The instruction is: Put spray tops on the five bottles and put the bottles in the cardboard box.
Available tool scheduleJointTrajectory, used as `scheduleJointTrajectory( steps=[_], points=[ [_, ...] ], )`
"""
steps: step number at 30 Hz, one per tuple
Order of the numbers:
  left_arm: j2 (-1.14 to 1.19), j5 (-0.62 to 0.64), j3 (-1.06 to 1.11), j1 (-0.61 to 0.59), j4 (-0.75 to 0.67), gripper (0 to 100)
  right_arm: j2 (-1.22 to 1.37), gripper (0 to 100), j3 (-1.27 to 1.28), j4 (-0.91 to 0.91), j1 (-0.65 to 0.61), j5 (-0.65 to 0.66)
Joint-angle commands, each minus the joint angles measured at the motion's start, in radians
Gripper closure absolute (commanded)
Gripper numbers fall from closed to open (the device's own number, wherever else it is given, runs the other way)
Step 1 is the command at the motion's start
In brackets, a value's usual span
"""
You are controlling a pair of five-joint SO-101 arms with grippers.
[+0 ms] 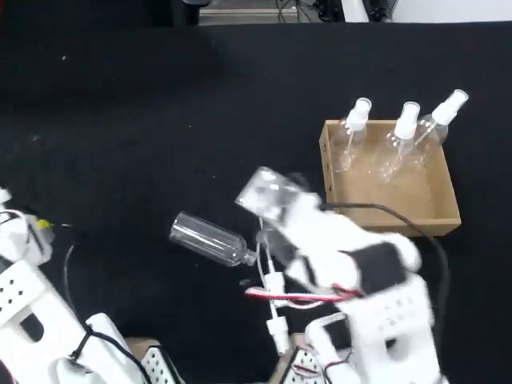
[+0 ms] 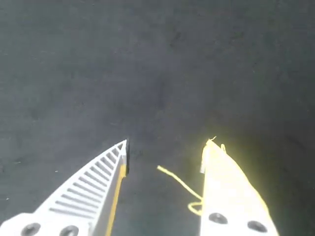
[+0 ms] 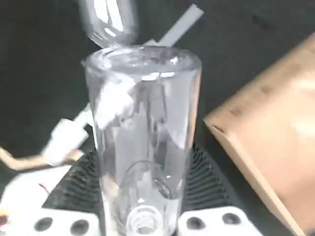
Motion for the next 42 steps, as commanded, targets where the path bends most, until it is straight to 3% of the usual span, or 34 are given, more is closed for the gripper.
scheduleJointTrajectory(
  steps=[1,8,15,19,24,28,36,42],
  points=[
    [-0.026,0.012,-0.067,0.130,0.063,77,-0.085,98.7,-0.047,0.026,0.405,0.213],
    [-0.025,0.009,-0.031,0.354,0.068,77,-0.021,98.7,0.067,-0.190,1.105,0.470],
    [-0.025,0.015,0.021,0.656,0.068,77,0.197,98.7,0.214,-0.626,1.416,0.483],
    [-0.025,0.015,0.081,0.797,0.011,77,0.386,98.8,0.217,-0.786,1.479,0.431],
    [-0.025,0.112,0.217,0.886,-0.143,77,0.625,98.7,0.159,-0.944,1.487,0.219],
    [-0.026,0.178,0.297,0.901,-0.241,77,0.742,97.6,0.090,-0.914,1.464,0.055],
    [-0.026,0.183,0.398,0.903,-0.330,77,0.802,80.2,0.074,-0.841,1.381,-0.272],
    [-0.026,0.183,0.398,0.903,-0.325,77,0.796,74.1,0.035,-0.713,1.292,-0.315]
  ],
)
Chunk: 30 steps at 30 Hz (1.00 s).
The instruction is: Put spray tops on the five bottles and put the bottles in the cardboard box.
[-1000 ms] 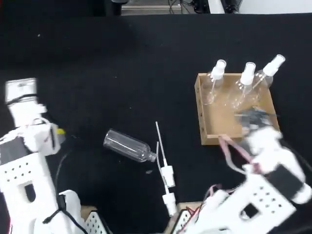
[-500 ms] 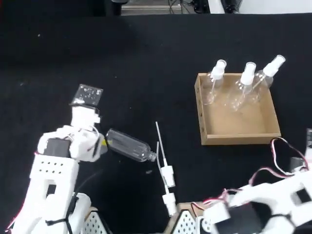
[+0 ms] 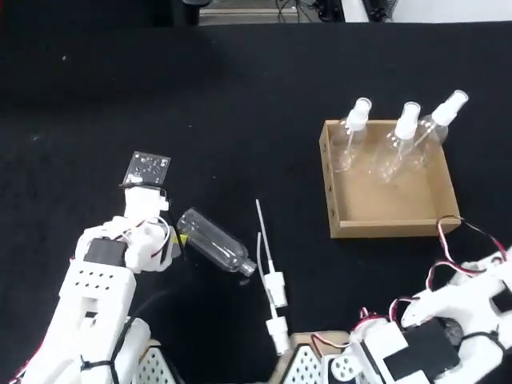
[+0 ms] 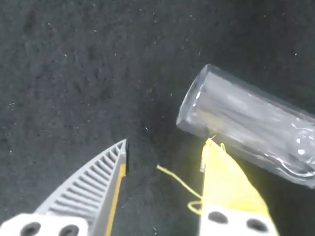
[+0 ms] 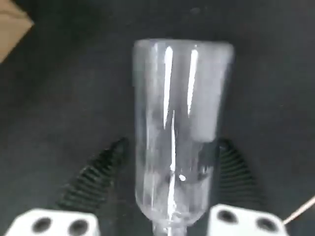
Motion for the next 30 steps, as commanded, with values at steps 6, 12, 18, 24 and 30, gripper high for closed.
scheduleJointTrajectory(
  steps=[6,12,18,24,30],
  points=[
    [-0.020,0.011,-0.008,0.007,-0.012,77,-0.004,73.7,-0.265,0.249,-0.072,0.121],
    [-0.020,0.011,0.007,0.007,-0.018,77,0.004,73.9,-0.437,0.351,-0.044,0.703],
    [-0.020,0.011,0.005,0.007,-0.020,77,0.001,73.7,-0.429,0.353,0.055,1.507],
    [-0.020,0.011,0.005,0.007,-0.020,77,-0.004,73.7,-0.437,0.348,0.206,2.182],
    [-0.020,0.009,0.005,0.007,-0.020,77,0.005,73.7,-0.383,0.226,0.287,2.340]
  ],
)
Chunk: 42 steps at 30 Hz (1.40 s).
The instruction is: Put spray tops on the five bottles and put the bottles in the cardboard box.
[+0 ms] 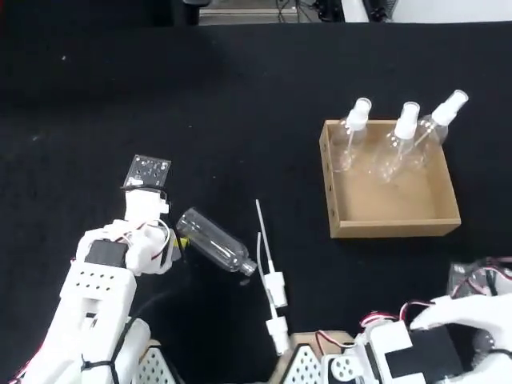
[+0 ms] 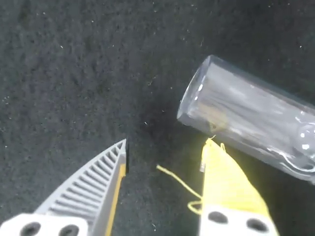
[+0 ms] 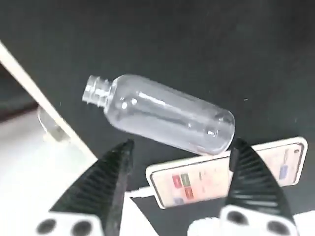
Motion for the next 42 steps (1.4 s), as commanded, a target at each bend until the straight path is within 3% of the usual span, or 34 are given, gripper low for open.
scheduleJointTrajectory(
  steps=[1,8,18,26,36,38,42],
  points=[
    [-0.020,0.006,-0.016,0.005,-0.018,77,-0.001,73.7,0.025,-0.146,0.069,0.120],
    [-0.020,0.006,-0.016,0.005,-0.018,77,-0.007,73.7,0.335,-0.595,0.103,0.232],
    [-0.020,0.003,-0.015,0.005,-0.018,77,-0.004,73.7,0.375,-0.482,0.034,0.160],
    [-0.020,0.002,-0.015,0.005,-0.018,77,-0.002,73.7,0.377,-0.393,-0.081,-0.078],
    [-0.020,0.000,-0.015,0.005,-0.014,77,-0.002,74.2,0.438,-0.402,-0.160,-0.272],
    [-0.020,0.000,-0.015,0.005,-0.012,77,-0.002,78.0,0.443,-0.402,-0.180,-0.344],
    [-0.020,0.000,-0.015,0.005,-0.012,77,-0.004,99.4,0.429,-0.405,-0.229,-0.529]
  ],
)
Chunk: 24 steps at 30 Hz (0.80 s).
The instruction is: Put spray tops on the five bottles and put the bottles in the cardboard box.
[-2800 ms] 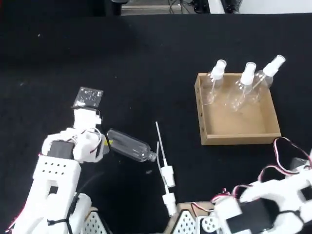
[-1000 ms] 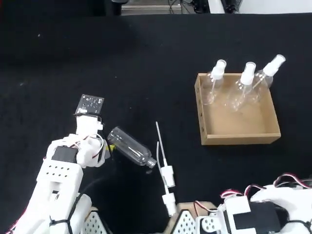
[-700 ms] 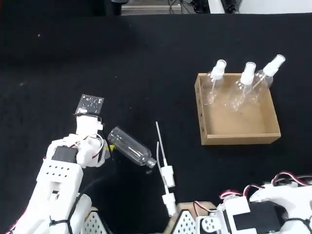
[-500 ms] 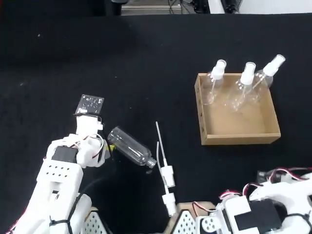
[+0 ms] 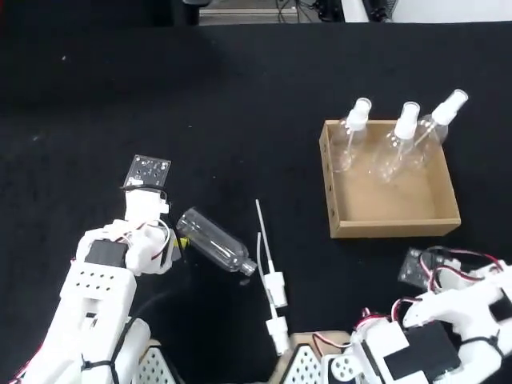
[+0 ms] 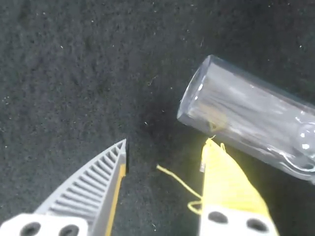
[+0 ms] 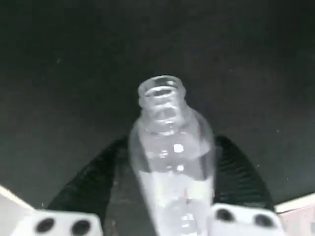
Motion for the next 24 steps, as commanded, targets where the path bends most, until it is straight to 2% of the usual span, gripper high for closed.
scheduleJointTrajectory(
  steps=[1,3,7,10,14,19,24],
  points=[
    [-0.020,0.000,-0.015,0.005,-0.012,77,-0.002,97.9,-0.025,-0.006,-0.057,-0.195],
    [-0.020,0.000,-0.015,0.005,-0.012,77,-0.005,94.3,-0.047,-0.005,-0.081,-0.390],
    [-0.020,0.000,-0.015,0.005,-0.012,77,-0.001,94.3,-0.101,-0.005,-0.129,-0.827],
    [-0.020,0.000,-0.015,0.005,-0.012,77,-0.001,93.9,-0.110,-0.002,-0.140,-1.033],
    [-0.020,0.000,-0.015,0.005,-0.011,77,-0.001,89.4,-0.110,0.003,-0.135,-1.042],
    [-0.020,0.000,-0.015,0.005,-0.011,77,-0.001,68.4,-0.108,0.005,-0.109,-1.042],
    [-0.020,0.000,-0.015,0.005,-0.011,77,-0.001,67.0,-0.107,0.005,-0.103,-1.031]
  ],
)
